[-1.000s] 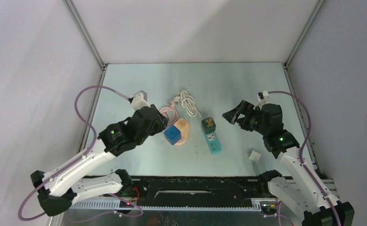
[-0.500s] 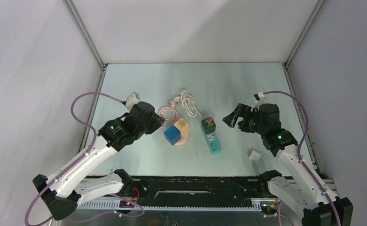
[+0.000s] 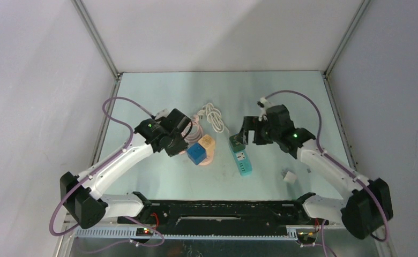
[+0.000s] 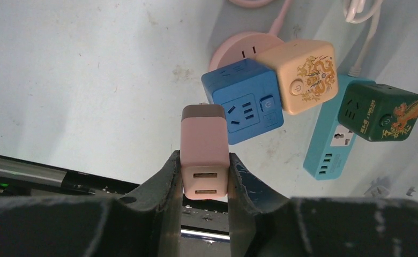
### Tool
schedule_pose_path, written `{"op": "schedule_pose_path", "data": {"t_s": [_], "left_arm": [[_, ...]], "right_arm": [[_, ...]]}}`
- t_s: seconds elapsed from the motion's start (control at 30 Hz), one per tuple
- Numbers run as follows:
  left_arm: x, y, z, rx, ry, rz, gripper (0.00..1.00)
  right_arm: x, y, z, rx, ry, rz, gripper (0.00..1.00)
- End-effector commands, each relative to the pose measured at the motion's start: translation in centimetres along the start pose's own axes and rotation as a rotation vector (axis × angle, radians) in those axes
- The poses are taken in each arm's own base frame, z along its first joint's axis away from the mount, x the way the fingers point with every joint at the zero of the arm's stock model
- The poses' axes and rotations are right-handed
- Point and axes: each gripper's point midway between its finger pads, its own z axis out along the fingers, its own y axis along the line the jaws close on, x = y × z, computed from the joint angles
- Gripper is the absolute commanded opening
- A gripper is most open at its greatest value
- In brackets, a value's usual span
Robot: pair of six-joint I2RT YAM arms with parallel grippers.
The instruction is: Insert the plug
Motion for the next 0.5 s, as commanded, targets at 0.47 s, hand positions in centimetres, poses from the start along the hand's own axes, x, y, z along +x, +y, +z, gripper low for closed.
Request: {"op": "schedule_pose_path", "data": {"t_s": [0.47], "left_arm": [[-0.1,4.7,-0.8,-0.056,-0.078,0.004,0.0]], "right_arm": [[-2.8,12.1,15.5,-0.259,0.343,-0.311,0.66]]}}
